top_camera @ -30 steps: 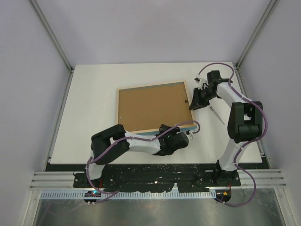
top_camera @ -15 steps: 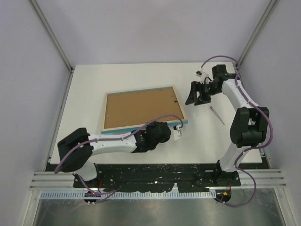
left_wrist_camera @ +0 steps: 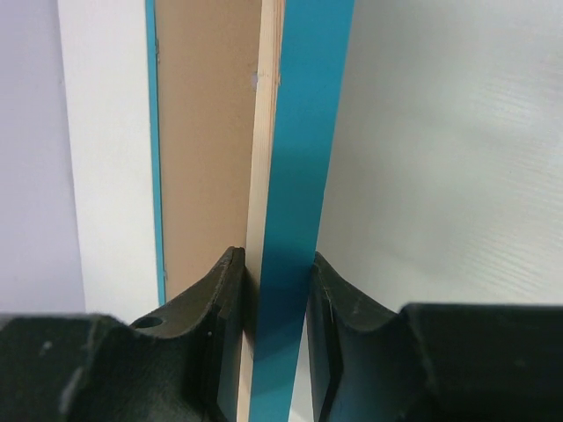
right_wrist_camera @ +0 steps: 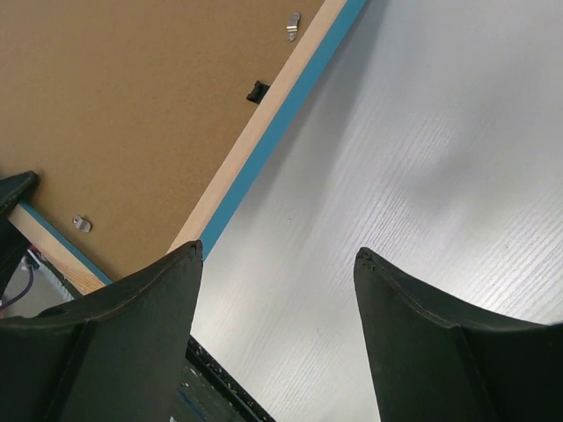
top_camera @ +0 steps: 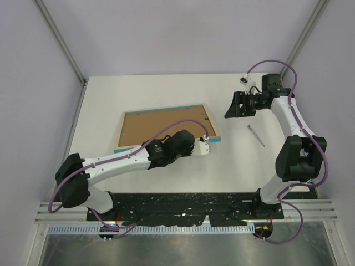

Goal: Take the photo out of the frame
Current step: Turn over the photo frame at the center of the board.

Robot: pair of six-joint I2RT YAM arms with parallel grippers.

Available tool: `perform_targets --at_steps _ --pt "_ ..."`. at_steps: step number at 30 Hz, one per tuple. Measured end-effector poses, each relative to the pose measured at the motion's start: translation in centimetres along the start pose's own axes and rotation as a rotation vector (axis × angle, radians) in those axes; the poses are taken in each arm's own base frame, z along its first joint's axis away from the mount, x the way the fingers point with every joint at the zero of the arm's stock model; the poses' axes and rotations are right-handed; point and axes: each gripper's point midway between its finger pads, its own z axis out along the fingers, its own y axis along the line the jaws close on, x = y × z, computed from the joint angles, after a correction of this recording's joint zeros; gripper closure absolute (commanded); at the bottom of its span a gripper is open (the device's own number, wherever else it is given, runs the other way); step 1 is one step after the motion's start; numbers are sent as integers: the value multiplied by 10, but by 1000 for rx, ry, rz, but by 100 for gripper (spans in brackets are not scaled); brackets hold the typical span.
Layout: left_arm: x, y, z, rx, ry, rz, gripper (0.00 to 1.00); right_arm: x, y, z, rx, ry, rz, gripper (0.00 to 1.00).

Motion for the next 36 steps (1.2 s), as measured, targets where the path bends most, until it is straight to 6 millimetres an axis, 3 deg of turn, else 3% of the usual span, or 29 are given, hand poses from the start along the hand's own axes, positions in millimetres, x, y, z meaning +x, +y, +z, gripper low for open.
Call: perform_targets --at_steps 12,19,28,36 --pt "-10 9 -20 109 1 -69 100 18 0 10 -64 -7 -109 23" --pt "-13 12 -23 125 -8 -91 100 9 3 -3 -120 -85 -284 22" --pt "-8 14 -20 106 38 -98 100 11 -13 -13 -131 -139 -298 22" --pt "-12 18 -15 99 94 -144 100 15 8 -29 -124 -209 -375 19"
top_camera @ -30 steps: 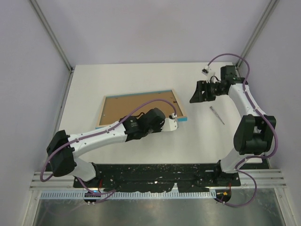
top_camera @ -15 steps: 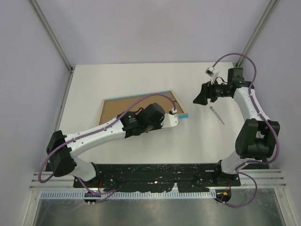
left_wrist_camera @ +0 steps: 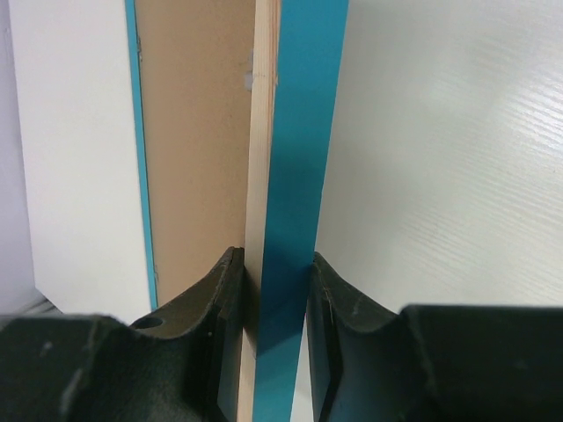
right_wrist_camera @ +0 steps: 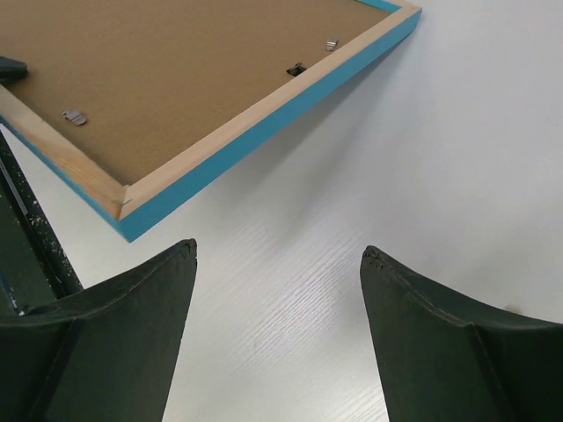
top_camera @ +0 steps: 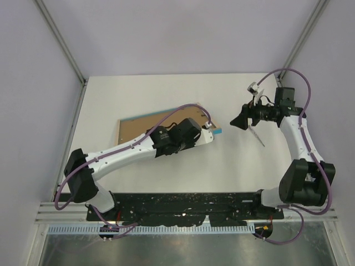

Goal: Take the photo out of the frame
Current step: Turn over the photo frame at the center of the board.

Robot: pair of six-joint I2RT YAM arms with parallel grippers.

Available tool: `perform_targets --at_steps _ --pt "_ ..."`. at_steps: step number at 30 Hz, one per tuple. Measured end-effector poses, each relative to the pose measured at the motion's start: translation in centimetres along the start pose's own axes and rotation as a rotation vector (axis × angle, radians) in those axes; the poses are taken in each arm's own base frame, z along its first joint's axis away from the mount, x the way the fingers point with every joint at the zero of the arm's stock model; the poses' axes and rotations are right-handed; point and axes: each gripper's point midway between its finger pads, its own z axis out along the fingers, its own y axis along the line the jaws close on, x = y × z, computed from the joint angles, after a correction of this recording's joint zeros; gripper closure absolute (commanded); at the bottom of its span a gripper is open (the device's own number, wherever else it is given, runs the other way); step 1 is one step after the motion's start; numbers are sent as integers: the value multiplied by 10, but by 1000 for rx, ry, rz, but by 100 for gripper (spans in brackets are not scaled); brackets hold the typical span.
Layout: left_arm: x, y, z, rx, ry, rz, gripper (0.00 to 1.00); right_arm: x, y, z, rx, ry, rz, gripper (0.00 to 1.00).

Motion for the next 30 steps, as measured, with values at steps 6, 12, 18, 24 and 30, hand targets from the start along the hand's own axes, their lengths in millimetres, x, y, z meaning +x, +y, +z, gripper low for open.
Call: perform_targets --at_steps 6,12,18,24,30 --pt "1 9 0 -52 30 -35 100 -3 20 -13 28 -67 -144 18" --pt "4 9 5 -128 39 -34 100 6 30 -11 -6 -106 -243 7" --pt "34 -18 26 -125 73 29 100 22 48 -12 -25 -189 -573 7" --pt "39 -21 27 -134 24 45 100 40 69 -4 -70 -250 -890 7" --pt "37 -21 26 -130 -13 50 100 56 100 30 -121 -267 -1203 7"
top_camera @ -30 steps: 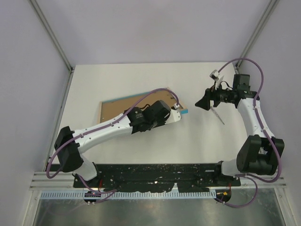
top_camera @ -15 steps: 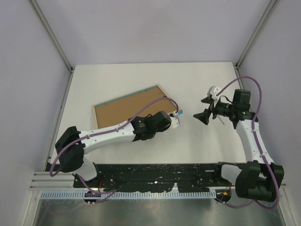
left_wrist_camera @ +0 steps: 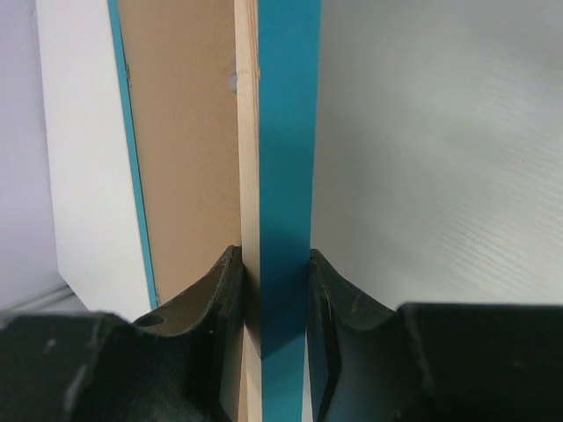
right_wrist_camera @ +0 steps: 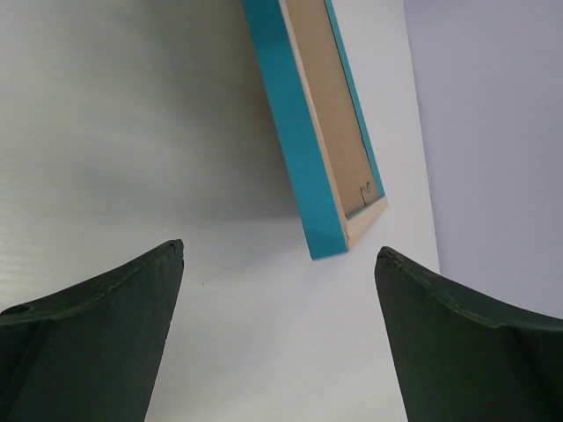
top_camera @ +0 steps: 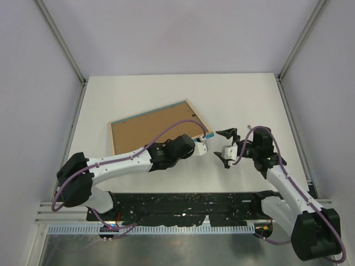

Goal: Take the photo out of the frame
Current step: Turn over the photo frame at the center of the board.

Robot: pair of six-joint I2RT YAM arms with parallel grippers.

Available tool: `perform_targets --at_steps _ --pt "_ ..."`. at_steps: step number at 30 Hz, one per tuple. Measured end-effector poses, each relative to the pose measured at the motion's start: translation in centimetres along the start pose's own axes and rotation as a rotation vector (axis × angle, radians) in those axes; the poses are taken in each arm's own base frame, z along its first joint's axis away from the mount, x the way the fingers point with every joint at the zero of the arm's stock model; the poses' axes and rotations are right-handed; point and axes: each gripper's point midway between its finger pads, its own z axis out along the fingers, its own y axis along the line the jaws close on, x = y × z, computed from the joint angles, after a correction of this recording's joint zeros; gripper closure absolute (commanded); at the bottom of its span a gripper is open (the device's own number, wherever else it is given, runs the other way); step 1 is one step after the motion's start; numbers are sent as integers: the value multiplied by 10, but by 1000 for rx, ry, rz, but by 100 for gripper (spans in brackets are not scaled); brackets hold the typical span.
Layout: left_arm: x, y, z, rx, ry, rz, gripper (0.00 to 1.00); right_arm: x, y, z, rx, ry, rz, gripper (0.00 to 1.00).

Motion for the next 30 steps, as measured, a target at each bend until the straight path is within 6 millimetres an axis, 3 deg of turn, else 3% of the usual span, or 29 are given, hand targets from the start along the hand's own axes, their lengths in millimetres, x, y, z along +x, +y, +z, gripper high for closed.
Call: perform_targets --at_steps 3,12,14,23,30 --pt "-2 -1 0 8 -8 -2 100 -2 9 17 -21 7 -102 7" --pt "-6 -3 -2 32 -33 -10 100 4 -2 56 33 102 -316 0" --pt "-1 -3 -4 38 -20 -6 100 3 -3 61 45 98 -338 4" --pt "5 1 -7 40 -8 -11 100 -5 -15 68 103 97 -389 57" --pt "4 1 -10 44 -22 -15 100 -3 -11 67 98 105 -385 76"
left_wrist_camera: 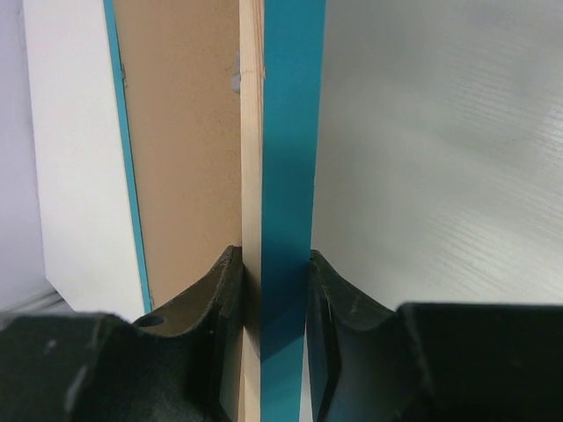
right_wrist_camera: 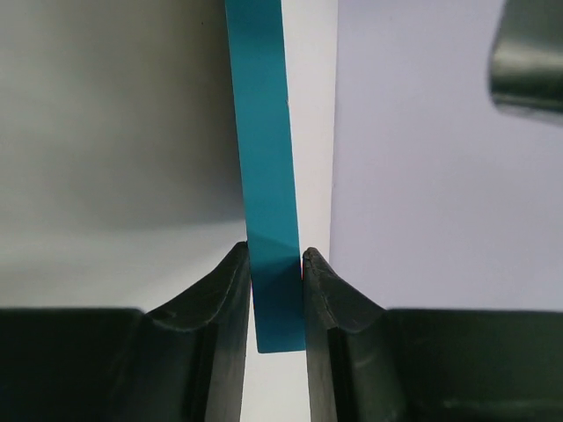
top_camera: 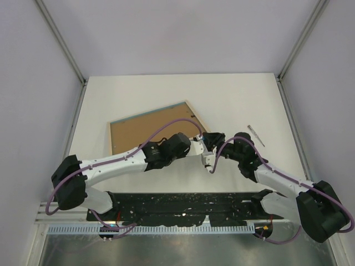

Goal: Take the photo out of the frame
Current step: Turn over the photo frame at the center of the board.

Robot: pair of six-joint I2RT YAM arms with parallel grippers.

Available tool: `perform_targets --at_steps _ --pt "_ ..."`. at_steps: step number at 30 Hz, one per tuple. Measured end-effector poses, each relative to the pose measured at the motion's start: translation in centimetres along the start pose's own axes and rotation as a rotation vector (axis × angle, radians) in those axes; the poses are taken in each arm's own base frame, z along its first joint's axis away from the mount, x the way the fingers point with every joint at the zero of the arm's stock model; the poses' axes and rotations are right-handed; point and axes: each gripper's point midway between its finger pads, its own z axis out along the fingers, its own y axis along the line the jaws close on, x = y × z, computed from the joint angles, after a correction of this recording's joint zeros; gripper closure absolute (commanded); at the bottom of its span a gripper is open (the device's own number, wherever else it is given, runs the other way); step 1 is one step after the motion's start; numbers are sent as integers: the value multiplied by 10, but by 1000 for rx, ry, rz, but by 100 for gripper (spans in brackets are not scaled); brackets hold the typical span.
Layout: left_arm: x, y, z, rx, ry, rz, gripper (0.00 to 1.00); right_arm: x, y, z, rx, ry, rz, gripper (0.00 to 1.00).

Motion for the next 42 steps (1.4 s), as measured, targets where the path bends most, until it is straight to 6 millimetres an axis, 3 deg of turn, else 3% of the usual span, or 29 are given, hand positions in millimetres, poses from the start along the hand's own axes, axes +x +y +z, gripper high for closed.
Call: perform_targets --at_steps 3,8,10,16,18,25,34,42 --pt "0 -1 0 6 -4 3 100 1 0 0 -1 3 -20 91" --pt "0 -2 -1 11 -11 12 100 0 1 0 -8 1 -32 92" --pt "1 -3 -1 12 -14 18 90 0 3 0 -14 0 -33 92" --pt "2 -4 0 6 -35 27 35 0 6 0 -44 9 -26 92" --pt "1 -5 -1 4 -47 28 28 4 12 -2 -67 28 -14 92" --pt "-1 -2 -6 -15 -80 37 22 9 18 -3 -91 54 9 92" --pt "21 -5 -7 -40 -53 66 12 9 12 -3 -84 62 43 92" --pt "35 -5 -6 -61 -30 113 15 5 -1 -2 -59 56 84 92"
